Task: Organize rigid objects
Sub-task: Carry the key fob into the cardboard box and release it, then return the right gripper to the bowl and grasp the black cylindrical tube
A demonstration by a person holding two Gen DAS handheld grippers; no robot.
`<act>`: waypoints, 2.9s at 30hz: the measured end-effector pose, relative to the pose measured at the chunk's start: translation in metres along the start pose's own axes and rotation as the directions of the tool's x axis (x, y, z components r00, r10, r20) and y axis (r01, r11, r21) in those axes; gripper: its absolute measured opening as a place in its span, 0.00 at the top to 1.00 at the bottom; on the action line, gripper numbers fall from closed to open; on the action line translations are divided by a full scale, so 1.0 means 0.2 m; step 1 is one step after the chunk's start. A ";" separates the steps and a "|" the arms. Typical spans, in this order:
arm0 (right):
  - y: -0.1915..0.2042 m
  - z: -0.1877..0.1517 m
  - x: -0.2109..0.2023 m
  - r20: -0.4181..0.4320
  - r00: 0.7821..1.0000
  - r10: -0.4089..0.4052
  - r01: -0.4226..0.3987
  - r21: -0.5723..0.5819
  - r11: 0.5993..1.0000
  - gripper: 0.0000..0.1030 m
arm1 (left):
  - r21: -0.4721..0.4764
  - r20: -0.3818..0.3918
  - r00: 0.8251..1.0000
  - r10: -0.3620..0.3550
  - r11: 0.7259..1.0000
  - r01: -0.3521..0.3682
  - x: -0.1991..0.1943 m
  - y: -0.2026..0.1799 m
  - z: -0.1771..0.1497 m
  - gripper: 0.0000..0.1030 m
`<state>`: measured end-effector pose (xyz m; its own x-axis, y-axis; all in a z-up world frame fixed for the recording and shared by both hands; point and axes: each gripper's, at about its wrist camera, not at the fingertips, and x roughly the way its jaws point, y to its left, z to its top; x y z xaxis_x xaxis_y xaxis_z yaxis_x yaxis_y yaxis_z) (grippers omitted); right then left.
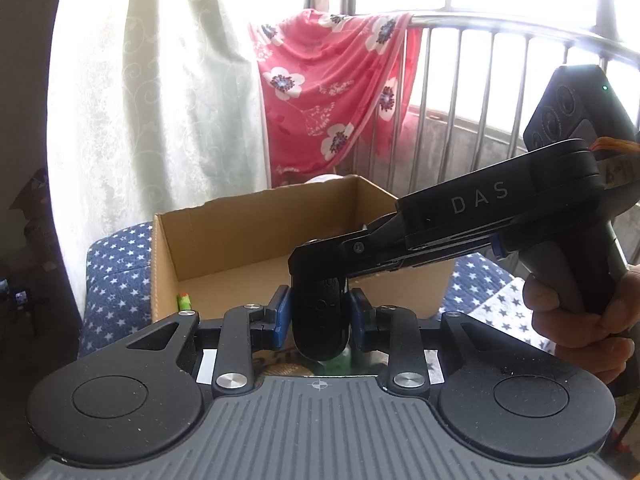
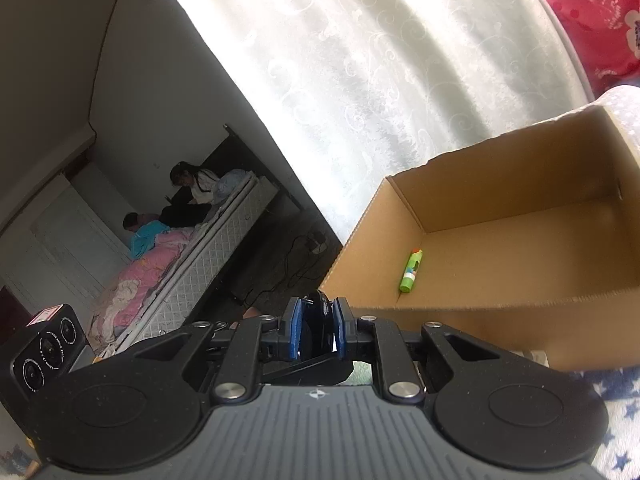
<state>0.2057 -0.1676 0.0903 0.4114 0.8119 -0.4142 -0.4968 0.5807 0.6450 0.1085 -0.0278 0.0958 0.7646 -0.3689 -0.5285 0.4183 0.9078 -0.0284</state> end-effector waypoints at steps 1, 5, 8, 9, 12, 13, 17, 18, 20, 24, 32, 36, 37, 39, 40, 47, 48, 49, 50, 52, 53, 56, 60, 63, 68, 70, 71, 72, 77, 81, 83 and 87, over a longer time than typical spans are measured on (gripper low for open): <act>-0.01 0.06 0.05 -0.024 1.000 -0.007 0.007 0.011 1.000 0.82 | -0.008 -0.020 1.000 0.005 1.000 -0.005 0.04 0.04 0.04 0.71; -0.13 0.26 0.29 -0.147 0.989 -0.032 0.045 0.088 0.995 0.83 | -0.040 -0.123 0.992 0.038 0.998 -0.043 0.28 0.20 0.15 0.71; -0.24 0.36 0.46 -0.219 0.973 -0.078 0.110 0.141 0.984 0.83 | -0.076 -0.216 0.976 0.036 0.996 -0.053 0.46 0.31 0.20 0.71; -0.28 0.39 0.52 -0.242 0.966 -0.096 0.134 0.148 0.980 0.83 | -0.086 -0.246 0.969 0.036 0.995 -0.058 0.53 0.34 0.22 0.71; -0.37 0.44 0.65 -0.287 0.950 -0.126 0.178 0.164 0.970 0.83 | -0.115 -0.321 0.946 0.044 0.990 -0.085 0.65 0.43 0.21 0.71; -0.41 0.44 0.70 -0.302 0.943 -0.137 0.195 0.170 0.966 0.83 | -0.121 -0.336 0.941 0.050 0.988 -0.096 0.68 0.45 0.21 0.71; -0.49 0.47 0.83 -0.331 0.929 -0.165 0.232 0.176 0.957 0.83 | -0.130 -0.356 0.931 0.080 0.982 -0.134 0.75 0.52 0.23 0.70; -0.51 0.47 0.85 -0.333 0.929 -0.162 0.231 0.180 0.956 0.83 | -0.135 -0.356 0.931 0.083 0.981 -0.139 0.75 0.53 0.23 0.70; -0.53 0.48 0.88 -0.332 0.931 -0.152 0.222 0.184 0.957 0.83 | -0.141 -0.351 0.932 0.090 0.979 -0.147 0.75 0.55 0.25 0.69; -0.54 0.50 0.89 -0.316 0.939 -0.133 0.207 0.214 0.955 0.81 | -0.156 -0.322 0.943 0.089 0.977 -0.145 0.71 0.56 0.26 0.65; -0.47 0.48 0.62 -0.241 0.966 -0.094 0.152 0.236 0.960 0.80 | -0.154 -0.219 0.971 0.096 0.979 -0.132 0.45 0.51 0.27 0.59; -0.39 0.39 0.33 -0.177 0.983 -0.046 0.087 0.226 0.970 0.79 | -0.132 -0.153 0.984 0.088 0.985 -0.109 0.27 0.43 0.23 0.55; -0.37 0.36 0.25 -0.155 0.987 -0.036 0.070 0.221 0.973 0.79 | -0.124 -0.138 0.987 0.087 0.987 -0.104 0.22 0.41 0.21 0.55; -0.34 0.28 0.08 -0.103 0.995 -0.013 0.034 0.210 0.977 0.76 | -0.106 -0.104 0.991 0.082 0.990 -0.093 0.13 0.36 0.17 0.53; -0.33 0.24 0.00 -0.077 0.997 -0.005 0.021 0.207 0.978 0.73 | -0.101 -0.090 0.993 0.079 0.991 -0.088 0.09 0.33 0.14 0.53; -0.40 -0.14 -0.36 0.045 0.998 -0.041 0.030 0.218 0.975 0.67 | -0.070 -0.073 0.997 0.025 0.997 -0.030 -0.01 0.11 -0.17 0.51; -0.43 -0.19 -0.37 0.041 0.998 -0.057 0.046 0.232 0.972 0.67 | -0.067 -0.079 0.997 0.016 0.998 -0.022 0.00 0.08 -0.22 0.51; -0.46 -0.25 -0.37 0.035 0.997 -0.064 0.053 0.250 0.967 0.67 | -0.069 -0.092 0.996 0.009 0.997 -0.015 0.02 0.05 -0.27 0.51; -0.48 -0.29 -0.36 0.030 0.997 -0.065 0.054 0.269 0.961 0.67 | -0.073 -0.103 0.995 -0.004 0.997 -0.004 0.04 0.02 -0.32 0.51; -0.54 -0.37 -0.33 0.010 0.998 -0.059 0.053 0.305 0.951 0.67 | -0.075 -0.123 0.992 -0.020 0.997 0.011 0.07 -0.03 -0.39 0.52; -0.55 -0.40 -0.33 0.002 0.999 -0.054 0.050 0.316 0.947 0.67 | -0.075 -0.128 0.992 -0.014 0.997 0.005 0.08 -0.05 -0.42 0.52; -0.55 -0.47 -0.35 0.010 1.000 -0.017 0.013 0.332 0.943 0.67 | -0.065 -0.135 0.991 -0.012 0.998 0.003 0.10 -0.10 -0.47 0.52; -0.47 -0.57 -0.60 0.100 0.994 -0.053 0.021 0.300 0.954 0.67 | -0.064 -0.128 0.990 -0.054 0.997 0.046 0.07 -0.12 -0.48 0.52; -0.39 -0.62 -0.79 0.173 0.977 -0.121 0.068 0.287 0.956 0.67 | -0.062 -0.102 0.992 -0.070 0.996 0.064 0.05 -0.12 -0.47 0.53; -0.30 -0.70 -1.02 0.246 0.947 -0.207 0.132 0.288 0.948 0.67 | -0.069 -0.077 0.991 -0.113 0.992 0.108 0.03 -0.12 -0.47 0.53; -0.29 -0.72 -1.02 0.255 0.941 -0.224 0.145 0.294 0.945 0.67 | -0.068 -0.076 0.990 -0.120 0.991 0.115 0.03 -0.13 -0.48 0.53; -0.30 -0.72 -1.00 0.249 0.940 -0.233 0.153 0.302 0.941 0.67 | -0.068 -0.081 0.990 -0.119 0.991 0.114 0.05 -0.13 -0.49 0.53; -0.32 -0.73 -0.95 0.239 0.942 -0.236 0.156 0.312 0.937 0.67 | -0.068 -0.090 0.989 -0.117 0.991 0.111 0.06 -0.14 -0.50 0.52; -0.42 -0.72 -0.64 0.164 0.968 -0.192 0.131 0.324 0.937 0.67 | -0.044 -0.134 0.990 -0.039 0.999 0.033 0.15 -0.15 -0.53 0.53; -0.48 -0.68 -0.41 0.130 0.966 -0.223 0.176 0.299 0.938 0.67 | -0.068 -0.156 0.987 -0.032 0.997 0.021 0.20 -0.13 -0.53 0.52; -0.51 -0.66 -0.34 0.122 0.967 -0.223 0.178 0.304 0.936 0.67 | -0.087 -0.168 0.985 -0.037 0.996 0.022 0.22 -0.12 -0.53 0.52; -0.56 -0.64 -0.25 0.105 0.971 -0.216 0.175 0.304 0.937 0.67 | -0.105 -0.174 0.984 -0.044 0.994 0.026 0.25 -0.10 -0.52 0.52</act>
<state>0.1435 -0.2664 -0.0434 0.5869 0.6567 -0.4736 -0.1610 0.6679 0.7266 0.0886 -0.0438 -0.0180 0.6487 -0.3683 -0.6660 0.3840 0.9139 -0.1314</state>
